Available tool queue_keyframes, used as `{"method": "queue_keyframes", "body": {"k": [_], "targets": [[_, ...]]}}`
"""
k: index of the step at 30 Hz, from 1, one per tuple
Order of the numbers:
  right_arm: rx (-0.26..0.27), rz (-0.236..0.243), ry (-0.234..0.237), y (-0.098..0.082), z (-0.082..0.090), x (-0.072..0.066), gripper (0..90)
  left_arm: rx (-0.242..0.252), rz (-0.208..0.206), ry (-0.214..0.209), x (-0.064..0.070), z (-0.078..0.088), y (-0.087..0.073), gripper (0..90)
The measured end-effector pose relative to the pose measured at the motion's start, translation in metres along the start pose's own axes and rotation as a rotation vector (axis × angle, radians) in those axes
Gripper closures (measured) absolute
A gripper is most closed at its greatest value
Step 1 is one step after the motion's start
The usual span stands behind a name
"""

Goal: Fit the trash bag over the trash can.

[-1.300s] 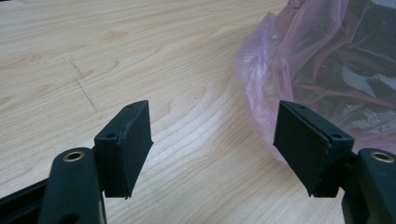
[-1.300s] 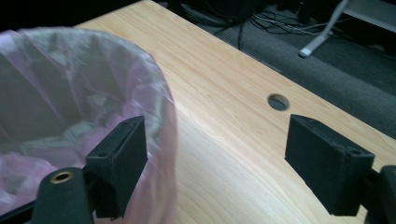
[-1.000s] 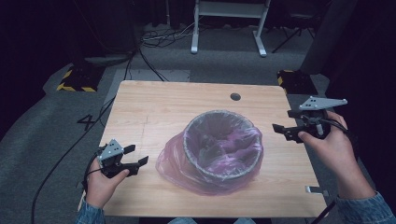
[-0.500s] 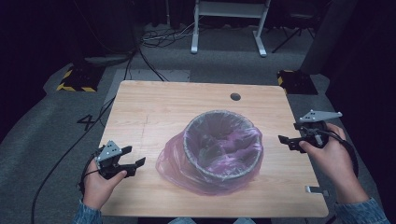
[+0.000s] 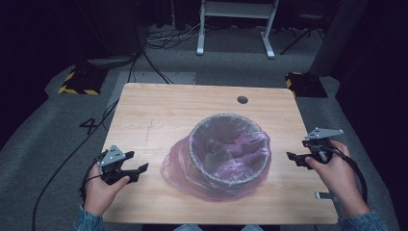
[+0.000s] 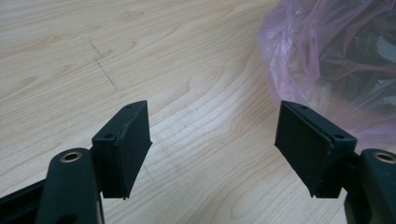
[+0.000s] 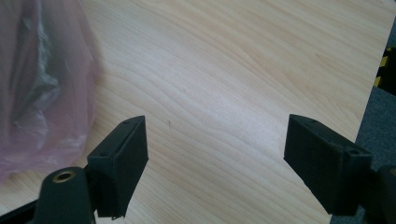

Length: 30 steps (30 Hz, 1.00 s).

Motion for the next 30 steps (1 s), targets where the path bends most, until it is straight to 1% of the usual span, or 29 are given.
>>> {"method": "queue_keyframes", "body": {"k": [2, 4, 6, 7, 12, 14, 15, 17, 26, 27, 29, 30], "targets": [[-0.001, -0.009, 0.002, -0.007, -0.005, -0.001, 21.9, -0.005, -0.003, -0.001, 0.000, 0.000, -0.001, 26.5], [-0.001, -0.033, 0.008, -0.013, -0.009, -0.003, 21.8, -0.009, -0.002, -0.001, -0.001, -0.001, -0.002, 26.4], [-0.003, -0.046, 0.012, -0.019, -0.012, -0.003, 21.5, -0.018, -0.007, 0.001, -0.001, -0.001, -0.004, 26.3], [-0.003, -0.050, 0.011, -0.022, -0.014, -0.004, 21.4, -0.024, -0.015, 0.004, -0.002, -0.001, -0.005, 26.3], [-0.018, -0.066, 0.012, -0.039, -0.021, -0.006, 21.1, -0.036, -0.010, 0.002, -0.003, -0.002, -0.008, 25.6], [-0.023, -0.070, 0.015, -0.045, -0.023, -0.007, 21.0, -0.041, -0.017, 0.002, -0.003, -0.003, -0.009, 25.5], [-0.024, -0.073, 0.015, -0.048, -0.024, -0.008, 21.0, -0.047, -0.011, 0.000, -0.003, -0.003, -0.010, 25.4], [-0.027, -0.077, 0.019, -0.053, -0.026, -0.010, 20.9, -0.056, -0.022, 0.003, -0.004, -0.003, -0.011, 25.2], [-0.010, -0.103, 0.029, -0.076, -0.032, -0.019, 19.6, -0.099, -0.025, -0.010, -0.004, -0.007, -0.018, 23.9], [-0.004, -0.101, 0.029, -0.078, -0.033, -0.019, 19.4, -0.099, -0.019, -0.013, -0.003, -0.008, -0.019, 23.8], [0.004, -0.099, 0.031, -0.082, -0.034, -0.021, 19.3, -0.105, -0.023, -0.014, -0.004, -0.008, -0.020, 23.8], [0.007, -0.100, 0.033, -0.083, -0.034, -0.021, 19.1, -0.106, -0.018, -0.018, -0.003, -0.009, -0.020, 23.8]]}}
Point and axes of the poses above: each handheld gripper's, and its own axes: z roughly backward along the jaws, y roughly out of its top, x roughly to its right, the point moved 10 cm from there along -z, roughly forward along the jaws, and after that the axes turned 11 degrees about -y, right-handed, at the moved point
